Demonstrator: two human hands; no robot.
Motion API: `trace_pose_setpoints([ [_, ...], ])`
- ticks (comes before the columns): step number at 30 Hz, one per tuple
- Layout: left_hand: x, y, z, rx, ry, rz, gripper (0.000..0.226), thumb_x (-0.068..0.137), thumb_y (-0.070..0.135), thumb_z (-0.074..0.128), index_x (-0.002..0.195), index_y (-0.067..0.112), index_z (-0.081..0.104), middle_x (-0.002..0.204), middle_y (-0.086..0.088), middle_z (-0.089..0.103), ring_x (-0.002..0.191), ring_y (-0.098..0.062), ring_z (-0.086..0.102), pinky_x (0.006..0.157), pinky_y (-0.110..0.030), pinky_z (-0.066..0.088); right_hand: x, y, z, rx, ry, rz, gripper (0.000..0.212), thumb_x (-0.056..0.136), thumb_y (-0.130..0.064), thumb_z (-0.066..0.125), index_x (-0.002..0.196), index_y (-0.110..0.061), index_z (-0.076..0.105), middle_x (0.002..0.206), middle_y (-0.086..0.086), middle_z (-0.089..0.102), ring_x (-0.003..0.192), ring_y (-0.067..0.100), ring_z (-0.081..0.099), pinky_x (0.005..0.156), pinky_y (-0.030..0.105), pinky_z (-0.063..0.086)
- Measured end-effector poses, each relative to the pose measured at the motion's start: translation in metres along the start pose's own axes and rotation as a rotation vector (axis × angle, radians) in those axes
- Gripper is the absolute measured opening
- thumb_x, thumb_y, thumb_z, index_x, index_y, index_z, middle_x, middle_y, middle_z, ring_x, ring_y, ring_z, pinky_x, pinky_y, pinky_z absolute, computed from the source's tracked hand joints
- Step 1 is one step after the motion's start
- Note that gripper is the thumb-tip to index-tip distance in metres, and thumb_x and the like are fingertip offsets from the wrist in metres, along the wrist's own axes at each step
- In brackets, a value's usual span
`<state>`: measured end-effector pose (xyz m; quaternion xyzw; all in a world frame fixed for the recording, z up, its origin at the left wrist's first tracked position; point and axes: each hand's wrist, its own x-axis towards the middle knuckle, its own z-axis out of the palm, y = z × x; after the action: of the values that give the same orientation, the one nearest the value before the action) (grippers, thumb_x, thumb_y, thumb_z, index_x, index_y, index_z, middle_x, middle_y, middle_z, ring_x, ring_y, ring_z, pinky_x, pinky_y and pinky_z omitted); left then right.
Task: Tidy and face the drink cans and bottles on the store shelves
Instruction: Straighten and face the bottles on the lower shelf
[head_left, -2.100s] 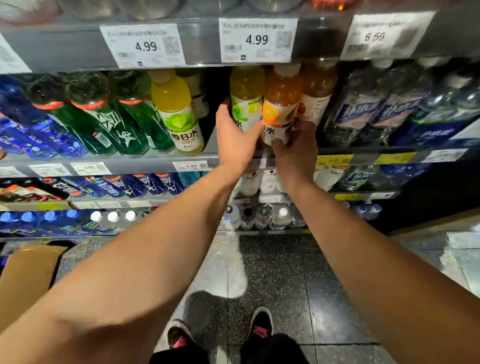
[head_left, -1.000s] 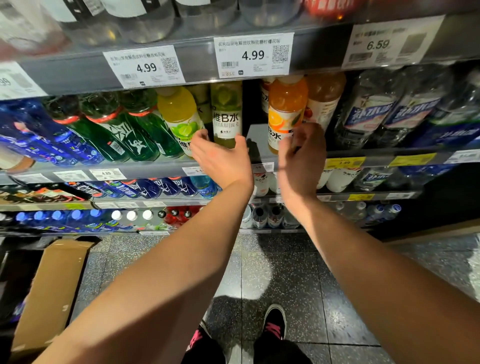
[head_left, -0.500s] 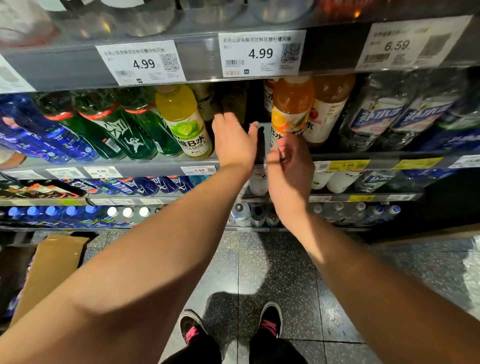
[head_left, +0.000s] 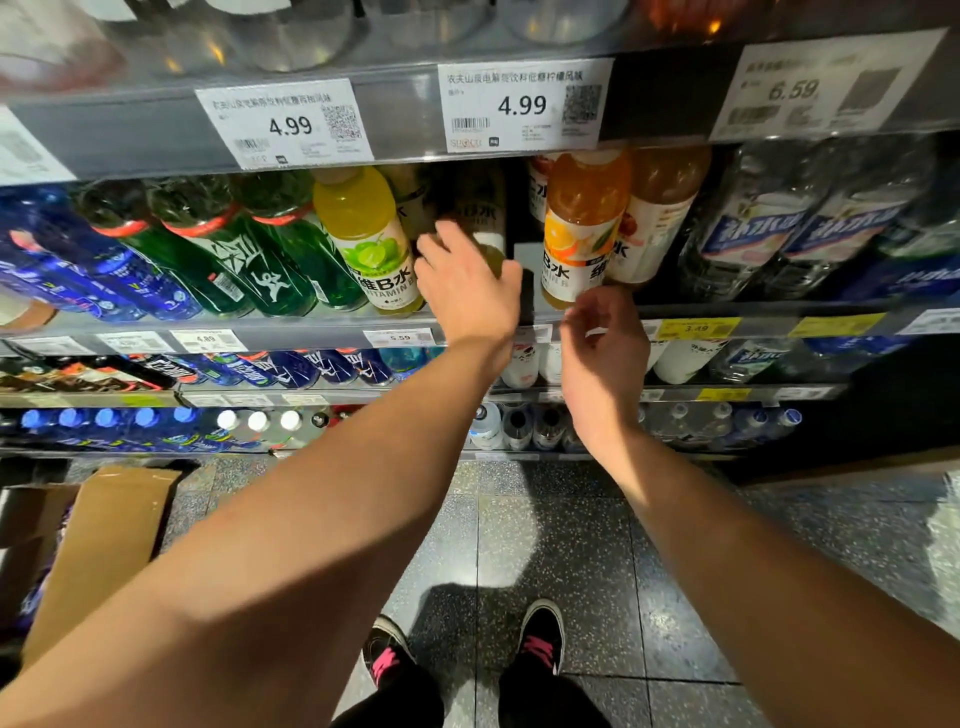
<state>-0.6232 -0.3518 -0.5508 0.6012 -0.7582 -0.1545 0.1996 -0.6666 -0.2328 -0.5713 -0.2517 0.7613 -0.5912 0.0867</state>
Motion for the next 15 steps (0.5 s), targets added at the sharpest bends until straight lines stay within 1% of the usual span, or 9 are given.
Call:
trace_pose_setpoints([
  [2, -0.01, -0.004, 0.002, -0.051, 0.033, -0.027, 0.079, 0.076, 0.038, 0.074, 0.137, 0.0, 0.039, 0.127, -0.018, 0.048, 0.117, -0.037, 0.048, 0.101, -0.045, 0.035, 0.004, -0.003, -0.001, -0.026, 0.004, -0.019, 0.015, 0.089, -0.008, 0.06, 0.091, -0.021, 0.054, 0.078, -0.008, 0.061, 0.071, 0.005, 0.059, 0.061, 0.019, 0.044],
  [4, -0.009, -0.001, 0.003, -0.1, 0.031, -0.089, 0.08, 0.075, 0.041, 0.074, 0.136, 0.001, 0.04, 0.13, -0.017, 0.048, 0.122, -0.037, 0.046, 0.104, -0.045, 0.034, 0.008, -0.004, -0.002, -0.033, -0.003, -0.021, 0.01, 0.091, -0.009, 0.06, 0.093, -0.018, 0.056, 0.082, -0.002, 0.064, 0.074, 0.011, 0.061, 0.063, 0.023, 0.046],
  [7, 0.007, 0.006, 0.004, -0.085, -0.087, -0.176, 0.077, 0.083, 0.047, 0.073, 0.135, 0.001, 0.041, 0.137, -0.019, 0.049, 0.13, -0.036, 0.044, 0.109, -0.042, 0.033, 0.011, -0.003, -0.005, -0.024, 0.003, -0.005, 0.005, 0.091, -0.01, 0.059, 0.095, -0.013, 0.059, 0.084, 0.001, 0.066, 0.076, 0.016, 0.062, 0.064, 0.026, 0.046],
  [10, 0.02, 0.005, 0.003, -0.153, -0.171, -0.258, 0.072, 0.086, 0.046, 0.07, 0.133, -0.002, 0.044, 0.137, -0.022, 0.052, 0.13, -0.037, 0.048, 0.107, -0.04, 0.036, 0.008, -0.007, -0.003, -0.023, -0.028, -0.011, 0.009, 0.09, -0.008, 0.059, 0.093, -0.016, 0.057, 0.082, 0.001, 0.064, 0.072, 0.012, 0.06, 0.062, 0.021, 0.043],
  [11, 0.021, 0.004, 0.002, -0.214, -0.178, -0.296, 0.068, 0.088, 0.045, 0.068, 0.131, -0.003, 0.047, 0.136, -0.023, 0.054, 0.128, -0.037, 0.05, 0.105, -0.04, 0.039, 0.007, -0.009, -0.001, -0.022, -0.051, -0.003, 0.011, 0.09, -0.008, 0.059, 0.092, -0.018, 0.056, 0.082, 0.002, 0.064, 0.072, 0.011, 0.059, 0.062, 0.02, 0.042],
  [13, 0.021, -0.001, -0.002, -0.371, -0.153, -0.375, 0.058, 0.093, 0.045, 0.06, 0.124, -0.004, 0.054, 0.128, -0.023, 0.06, 0.122, -0.039, 0.055, 0.098, -0.04, 0.042, 0.006, -0.013, 0.003, -0.032, -0.098, 0.031, 0.01, 0.09, -0.01, 0.058, 0.09, -0.019, 0.054, 0.083, 0.003, 0.063, 0.073, 0.013, 0.058, 0.063, 0.023, 0.043],
  [14, 0.02, -0.005, -0.002, -0.463, -0.139, -0.415, 0.052, 0.096, 0.044, 0.056, 0.115, -0.003, 0.059, 0.119, -0.022, 0.064, 0.116, -0.039, 0.057, 0.095, -0.041, 0.044, 0.005, -0.016, 0.006, -0.038, -0.112, 0.035, 0.007, 0.09, -0.011, 0.057, 0.091, -0.017, 0.054, 0.083, 0.002, 0.061, 0.073, 0.009, 0.058, 0.063, 0.023, 0.043],
  [15, 0.018, -0.008, -0.005, -0.563, -0.123, -0.448, 0.048, 0.095, 0.045, 0.053, 0.101, -0.002, 0.062, 0.107, -0.02, 0.066, 0.108, -0.039, 0.06, 0.091, -0.042, 0.045, 0.005, -0.019, 0.009, -0.043, -0.117, 0.029, 0.004, 0.09, -0.011, 0.056, 0.092, -0.015, 0.055, 0.082, -0.001, 0.06, 0.072, 0.0, 0.056, 0.063, 0.018, 0.042],
])
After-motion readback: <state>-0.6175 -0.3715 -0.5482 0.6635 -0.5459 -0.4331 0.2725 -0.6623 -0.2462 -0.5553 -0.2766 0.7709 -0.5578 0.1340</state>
